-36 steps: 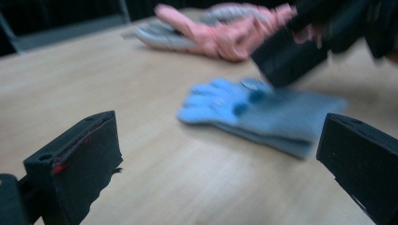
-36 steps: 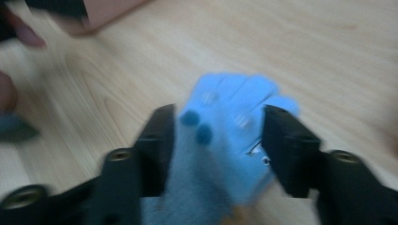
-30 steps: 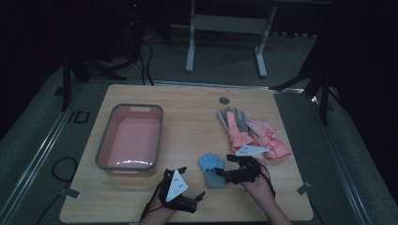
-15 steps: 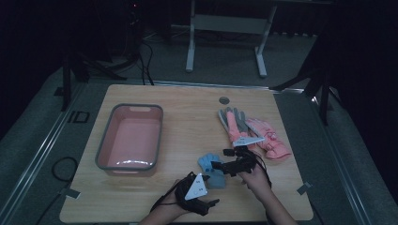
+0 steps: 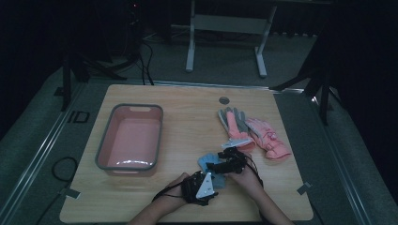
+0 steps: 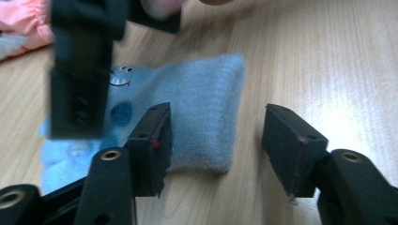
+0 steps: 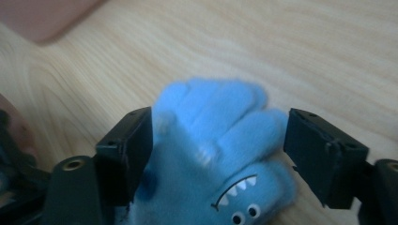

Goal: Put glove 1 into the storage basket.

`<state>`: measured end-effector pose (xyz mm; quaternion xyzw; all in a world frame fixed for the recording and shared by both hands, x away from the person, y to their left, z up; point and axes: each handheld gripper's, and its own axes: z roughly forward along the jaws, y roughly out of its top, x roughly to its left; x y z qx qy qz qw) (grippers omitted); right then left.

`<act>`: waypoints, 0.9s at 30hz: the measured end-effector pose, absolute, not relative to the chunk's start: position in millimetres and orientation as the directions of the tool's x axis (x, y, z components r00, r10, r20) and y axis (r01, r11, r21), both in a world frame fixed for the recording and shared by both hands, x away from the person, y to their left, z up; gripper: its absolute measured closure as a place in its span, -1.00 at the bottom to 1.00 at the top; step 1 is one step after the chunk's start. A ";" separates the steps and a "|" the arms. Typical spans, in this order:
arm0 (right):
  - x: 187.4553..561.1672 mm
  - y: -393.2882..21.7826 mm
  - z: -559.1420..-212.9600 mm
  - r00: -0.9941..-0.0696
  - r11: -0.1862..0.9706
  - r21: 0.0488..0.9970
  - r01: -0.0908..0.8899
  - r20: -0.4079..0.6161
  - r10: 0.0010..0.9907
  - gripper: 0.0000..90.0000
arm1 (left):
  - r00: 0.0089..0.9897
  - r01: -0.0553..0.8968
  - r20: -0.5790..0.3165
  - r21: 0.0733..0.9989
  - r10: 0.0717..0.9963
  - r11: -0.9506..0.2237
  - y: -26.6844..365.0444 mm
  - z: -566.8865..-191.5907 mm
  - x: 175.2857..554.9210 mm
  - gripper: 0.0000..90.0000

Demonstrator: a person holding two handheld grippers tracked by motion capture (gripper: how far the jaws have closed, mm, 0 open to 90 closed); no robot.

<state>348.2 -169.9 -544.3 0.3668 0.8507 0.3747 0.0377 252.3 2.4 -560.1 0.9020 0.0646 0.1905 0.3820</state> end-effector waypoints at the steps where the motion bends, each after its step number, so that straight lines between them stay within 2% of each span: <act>1: 345.0 -166.8 -548.4 -0.735 0.482 0.656 0.580 0.168 0.656 -0.44 | 0.918 -0.033 0.298 0.713 0.260 -0.701 1.8 -560.4 252.2 0.06; 4: 343.0 -166.6 -549.4 -0.737 0.484 0.658 0.577 0.164 0.656 -0.36 | 0.911 -0.036 0.315 0.704 0.266 -0.709 0.9 -560.3 251.8 0.17; 5: 341.8 -166.7 -548.3 -0.745 0.498 0.653 0.570 0.155 0.649 -0.19 | 0.905 -0.036 0.327 0.697 0.274 -0.716 0.9 -560.5 252.1 0.32; 6: 341.8 -166.7 -548.3 -0.745 0.498 0.653 0.570 0.155 0.649 -0.19 | 0.905 -0.036 0.327 0.697 0.274 -0.716 0.9 -560.5 252.1 0.37; 8: 342.1 -166.7 -546.8 -0.760 0.511 0.642 0.572 0.181 0.624 0.25 | 0.908 -0.014 0.307 0.702 0.285 -0.712 1.3 -559.5 253.6 0.47; 9: 342.1 -166.7 -546.8 -0.760 0.511 0.642 0.572 0.181 0.624 0.25 | 0.913 0.002 0.287 0.709 0.290 -0.706 1.9 -558.5 255.1 0.47; 10: 344.9 -167.1 -546.7 -0.752 0.499 0.625 0.600 0.228 0.619 0.54 | 0.919 0.027 0.256 0.718 0.299 -0.696 3.0 -556.9 257.5 0.59; 12: 347.2 -166.7 -546.8 -0.748 0.496 0.611 0.617 0.261 0.610 0.66 | 0.932 0.095 0.167 0.741 0.321 -0.665 6.5 -554.5 264.3 0.64; 17: 349.0 -166.8 -543.2 -0.735 0.476 0.606 0.637 0.293 0.611 0.77 | 0.933 0.116 0.149 0.739 0.329 -0.664 7.3 -550.8 265.2 0.70; 27: 351.0 -168.5 -521.6 -0.728 0.416 0.648 0.638 0.333 0.599 0.78 | 0.921 0.117 0.162 0.753 0.354 -0.648 17.7 -524.7 268.2 0.73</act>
